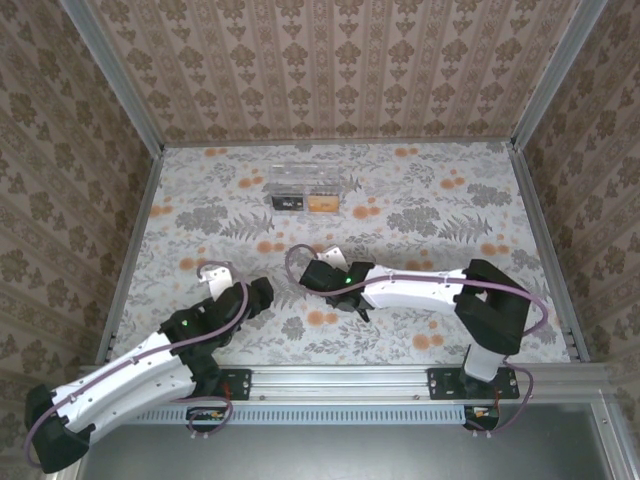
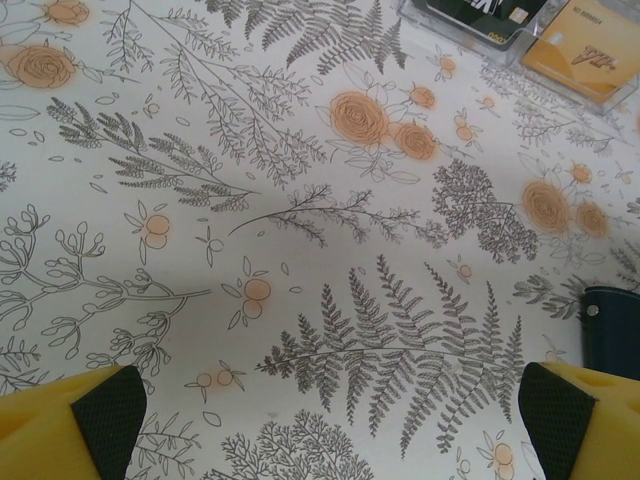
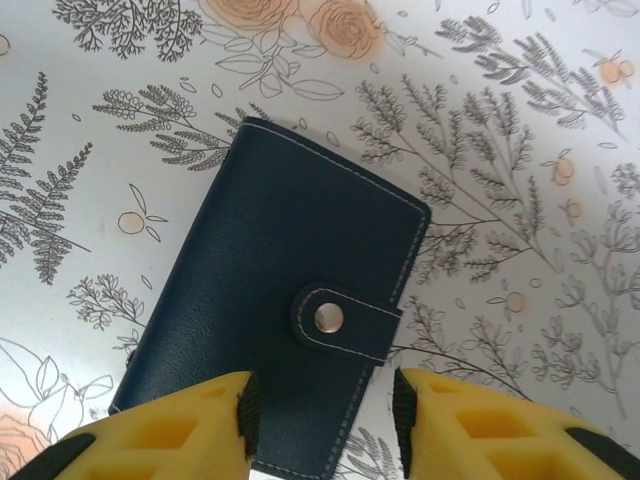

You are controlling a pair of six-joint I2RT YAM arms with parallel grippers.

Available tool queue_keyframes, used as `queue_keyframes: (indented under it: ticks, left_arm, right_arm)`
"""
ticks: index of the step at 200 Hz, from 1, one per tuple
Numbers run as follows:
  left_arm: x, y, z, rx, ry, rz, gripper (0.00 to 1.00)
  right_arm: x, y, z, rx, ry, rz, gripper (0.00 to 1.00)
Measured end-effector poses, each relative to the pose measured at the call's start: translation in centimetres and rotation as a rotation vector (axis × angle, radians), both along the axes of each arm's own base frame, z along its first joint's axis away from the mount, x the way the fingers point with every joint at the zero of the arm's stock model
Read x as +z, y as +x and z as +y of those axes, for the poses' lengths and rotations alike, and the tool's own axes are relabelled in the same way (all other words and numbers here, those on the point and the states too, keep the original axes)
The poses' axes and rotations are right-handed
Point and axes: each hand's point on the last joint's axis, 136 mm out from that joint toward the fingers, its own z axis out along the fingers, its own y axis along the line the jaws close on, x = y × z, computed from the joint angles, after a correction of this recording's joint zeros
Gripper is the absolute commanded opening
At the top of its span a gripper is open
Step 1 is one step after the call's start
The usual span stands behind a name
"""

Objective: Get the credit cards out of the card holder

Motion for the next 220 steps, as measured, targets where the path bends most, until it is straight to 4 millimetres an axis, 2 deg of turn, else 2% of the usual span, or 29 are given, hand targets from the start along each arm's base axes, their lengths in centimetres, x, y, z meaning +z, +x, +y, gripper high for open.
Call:
queue_keyframes:
  ticks: [45, 81, 220]
  left_arm:
    - [-0.3, -0.1, 0.0, -0.004, 0.001, 0.006, 1.00]
    - [-0.4, -0.2, -0.1, -0.009, -0.001, 0.012, 1.00]
    - [-0.8, -0.2, -0.2, -0.013, 0.014, 0.029, 1.00]
  right_arm:
    - [-1.3, 0.3, 0.9, 0.004, -0.029, 0.025, 0.45]
    - [-2.6, 0.6, 0.3, -0.013, -0.063, 0.049, 0.45]
    - [-2.8, 1.9, -0.5, -0.052, -0.051, 0.053, 0.46]
